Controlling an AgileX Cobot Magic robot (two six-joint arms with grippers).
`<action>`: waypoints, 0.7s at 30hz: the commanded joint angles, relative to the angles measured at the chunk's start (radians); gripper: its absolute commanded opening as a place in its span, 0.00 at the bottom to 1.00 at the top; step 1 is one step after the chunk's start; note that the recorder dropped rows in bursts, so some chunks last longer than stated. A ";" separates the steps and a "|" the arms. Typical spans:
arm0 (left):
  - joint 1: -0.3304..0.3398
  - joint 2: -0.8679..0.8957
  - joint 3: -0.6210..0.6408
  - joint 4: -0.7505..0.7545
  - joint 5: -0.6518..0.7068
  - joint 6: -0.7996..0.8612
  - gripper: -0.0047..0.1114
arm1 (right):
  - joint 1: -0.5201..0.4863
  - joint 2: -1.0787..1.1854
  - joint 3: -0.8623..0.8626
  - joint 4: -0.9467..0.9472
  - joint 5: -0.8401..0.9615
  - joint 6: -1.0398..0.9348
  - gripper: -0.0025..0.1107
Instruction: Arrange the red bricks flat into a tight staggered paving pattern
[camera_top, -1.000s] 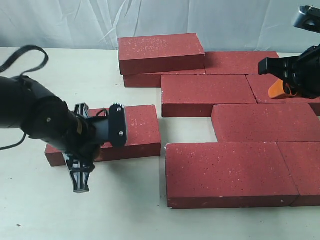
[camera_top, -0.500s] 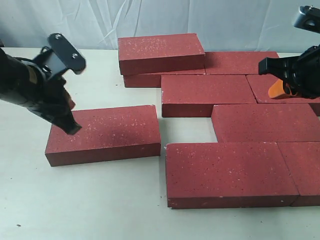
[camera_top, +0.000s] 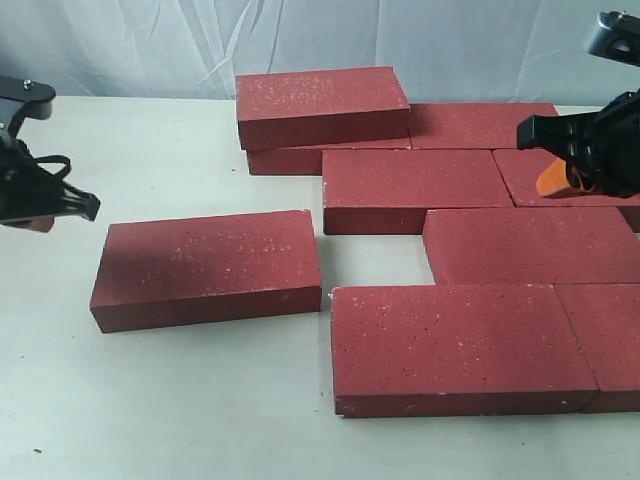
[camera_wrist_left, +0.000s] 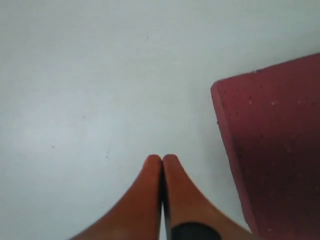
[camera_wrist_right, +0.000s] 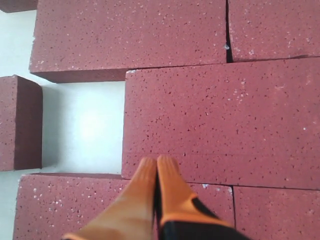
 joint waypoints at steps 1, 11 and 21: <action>0.004 0.083 -0.011 -0.057 0.037 -0.004 0.04 | -0.007 0.000 0.005 -0.001 -0.005 -0.005 0.02; 0.004 0.199 -0.011 -0.216 -0.016 0.191 0.04 | -0.007 0.002 0.005 -0.001 -0.005 -0.005 0.02; 0.004 0.250 -0.012 -0.420 -0.083 0.402 0.04 | -0.007 0.002 0.005 -0.001 -0.005 -0.005 0.02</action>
